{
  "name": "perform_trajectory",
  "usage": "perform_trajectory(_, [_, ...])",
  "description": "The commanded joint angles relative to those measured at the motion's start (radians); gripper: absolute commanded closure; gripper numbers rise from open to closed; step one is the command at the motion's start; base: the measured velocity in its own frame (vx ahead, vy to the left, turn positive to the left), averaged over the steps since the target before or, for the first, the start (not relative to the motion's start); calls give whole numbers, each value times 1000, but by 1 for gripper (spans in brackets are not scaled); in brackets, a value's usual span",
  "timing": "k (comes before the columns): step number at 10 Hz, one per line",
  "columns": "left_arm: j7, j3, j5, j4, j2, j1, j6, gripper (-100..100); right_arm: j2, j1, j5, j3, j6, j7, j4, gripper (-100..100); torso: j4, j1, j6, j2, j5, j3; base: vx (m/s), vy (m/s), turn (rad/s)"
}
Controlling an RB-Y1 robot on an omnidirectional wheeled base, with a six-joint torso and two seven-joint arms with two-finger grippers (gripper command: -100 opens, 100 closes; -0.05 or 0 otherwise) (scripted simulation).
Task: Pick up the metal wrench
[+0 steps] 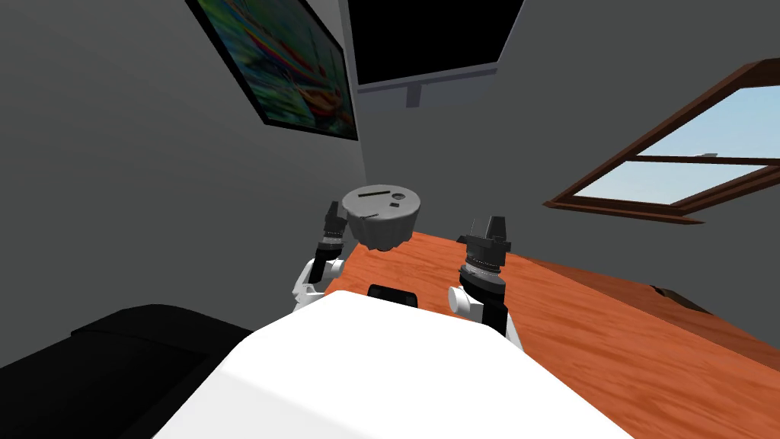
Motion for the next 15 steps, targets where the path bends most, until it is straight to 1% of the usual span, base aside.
perform_trajectory(1, [-3,9,-1,26,7,-35,33,-100,0,0,0,0,0,0,0,0,0,0,0,0,0,0,-148,-36,25])
perform_trajectory(2, [-5,24,-2,62,18,-74,68,-100,0,0,0,0,0,0,0,0,0,1,0,-3,0,-2,-112,-27,38])
perform_trajectory(3, [-5,24,-2,62,18,-79,74,-100,0,0,0,0,0,0,0,0,-1,2,0,-6,0,-3,-82,-29,11])
perform_trajectory(4, [-8,41,-3,102,27,-126,112,-100,0,0,0,0,0,0,0,0,-2,2,0,-8,0,-4,-106,-38,36])
perform_trajectory(5, [-8,41,-3,102,27,-126,119,-100,0,0,0,0,0,0,0,0,-2,1,0,-8,0,-4,-101,-38,16])
perform_trajectory(6, [-10,57,-3,145,35,-171,158,-100,0,0,0,0,0,0,0,0,-2,1,0,-8,0,-4,-119,-38,38])
perform_trajectory(7, [-10,57,-3,145,35,-176,167,-100,0,0,0,0,0,0,0,0,-2,1,0,-7,0,-4,-106,-25,15])
perform_trajectory(8, [-12,73,-2,192,42,-221,200,-100,0,0,0,0,0,0,0,0,-1,2,0,-8,0,-4,-104,-25,29])
perform_trajectory(9, [-12,73,-2,192,42,-229,218,-100,0,0,0,0,0,0,0,0,-2,2,0,-8,0,-4,-102,-23,15])
perform_trajectory(10, [-14,90,-1,240,48,-268,247,-100,0,0,0,0,0,0,0,0,-2,2,0,-8,0,-4,-126,-35,35])
perform_trajectory(11, [-14,90,-1,242,48,-285,272,-100,0,0,0,0,0,0,0,0,-1,1,0,-7,0,-4,-108,-42,12])
perform_trajectory(12, [-16,106,0,282,55,-318,301,-100,0,0,0,0,0,0,0,0,-1,1,0,-7,0,-4,-137,-43,29])
perform_trajectory(13, [-16,106,0,296,55,-342,324,-100,0,0,0,0,0,0,0,0,-1,1,0,-6,0,-4,-100,-29,14])
perform_trajectory(14, [-18,121,2,346,61,-383,351,-100,0,0,0,0,0,0,0,0,-1,1,0,-8,0,-4,-81,-32,21])
perform_trajectory(15, [-18,121,2,352,61,-401,378,-100,0,0,0,0,0,0,0,0,-2,1,0,-9,0,-5,-73,-25,13])
